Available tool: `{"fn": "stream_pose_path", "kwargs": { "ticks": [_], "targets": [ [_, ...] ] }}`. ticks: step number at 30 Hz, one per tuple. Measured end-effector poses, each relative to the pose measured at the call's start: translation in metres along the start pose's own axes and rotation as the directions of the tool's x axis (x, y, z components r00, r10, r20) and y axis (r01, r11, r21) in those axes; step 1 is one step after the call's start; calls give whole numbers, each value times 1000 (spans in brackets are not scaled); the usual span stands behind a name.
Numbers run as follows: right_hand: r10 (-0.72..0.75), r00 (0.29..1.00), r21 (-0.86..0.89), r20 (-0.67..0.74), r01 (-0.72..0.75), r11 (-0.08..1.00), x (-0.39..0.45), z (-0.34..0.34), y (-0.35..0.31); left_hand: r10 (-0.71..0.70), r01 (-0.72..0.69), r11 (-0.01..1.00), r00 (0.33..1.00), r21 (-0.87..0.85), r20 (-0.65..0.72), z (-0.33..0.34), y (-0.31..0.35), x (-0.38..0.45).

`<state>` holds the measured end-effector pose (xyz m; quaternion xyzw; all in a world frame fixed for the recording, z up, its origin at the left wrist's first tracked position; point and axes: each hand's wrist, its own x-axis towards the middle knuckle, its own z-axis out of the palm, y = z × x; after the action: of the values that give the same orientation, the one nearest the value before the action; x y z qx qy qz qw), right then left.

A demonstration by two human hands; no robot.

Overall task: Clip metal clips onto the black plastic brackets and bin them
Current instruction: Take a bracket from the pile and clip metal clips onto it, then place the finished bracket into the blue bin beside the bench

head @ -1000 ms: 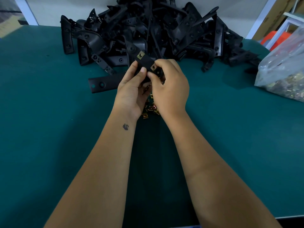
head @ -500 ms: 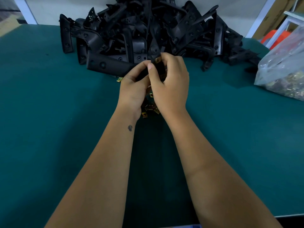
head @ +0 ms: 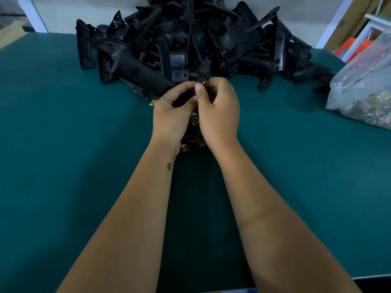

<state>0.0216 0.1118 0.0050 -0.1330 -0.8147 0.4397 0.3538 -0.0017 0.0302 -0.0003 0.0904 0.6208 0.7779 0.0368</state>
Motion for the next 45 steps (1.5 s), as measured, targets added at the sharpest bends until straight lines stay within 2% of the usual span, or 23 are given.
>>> {"fn": "stream_pose_path", "kwargs": {
  "ticks": [2, 5, 9, 13, 16, 18, 20, 22, 25, 27, 31, 35, 40, 42, 45],
  "targets": [
    [60, 997, 137, 50, -66, 988, -1, 0, 0, 6, -7, 999, 1000, -41, -21, 0, 0, 0],
    [102, 989, 191, 111, -122, 974, -1, 0, 1, 60, -60, 998, 997, 2, -42, 0, -1, 0],
    [212, 973, 308, 94, -231, 923, 4, -2, 6, 117, -118, 993, 989, -11, -93, 0, -2, -1],
    [289, 955, 467, 64, -284, 837, 9, -9, 7, 0, -31, 994, 963, -110, -270, -5, -3, 6],
    [331, 938, 578, 102, -327, 748, 10, -12, 6, -92, 29, 975, 956, -222, -279, -11, -5, 13],
    [348, 926, 630, 143, -357, 690, 10, -13, 6, -121, 55, 969, 956, -239, -269, -13, -5, 15],
    [326, 918, 710, 224, -383, 591, 10, -15, 4, -134, 66, 961, 960, -267, -246, -14, -4, 16],
    [267, 910, 818, 317, -405, 409, 9, -16, 1, -135, 48, 933, 965, -357, -223, -15, 1, 16],
    [235, 885, 878, 403, -446, 173, 5, -17, -3, -134, 20, 887, 967, -461, -215, -15, 9, 15],
    [265, 867, 878, 421, -463, 120, 2, -18, -4, -142, 38, 884, 972, -466, -189, -9, 13, 10],
    [393, 842, 865, 371, -467, 184, 1, -27, -7, -92, 49, 923, 991, -382, -95, 20, 19, -9],
    [476, 851, 873, 222, -391, 291, -3, -61, -2, -189, 147, 915, 979, -375, -76, 57, 16, -34],
    [570, 822, 839, 1, -311, 447, -16, -122, 19, -284, 245, 894, 957, -375, -51, 100, 3, -63],
    [578, 809, 833, -103, -248, 495, -22, -151, 28, -280, 247, 897, 959, -367, -40, 117, 2, -74],
    [582, 775, 835, -246, -136, 534, -35, -200, 38, -223, 241, 935, 970, -259, 96, 151, -1, -99]
  ]
}}
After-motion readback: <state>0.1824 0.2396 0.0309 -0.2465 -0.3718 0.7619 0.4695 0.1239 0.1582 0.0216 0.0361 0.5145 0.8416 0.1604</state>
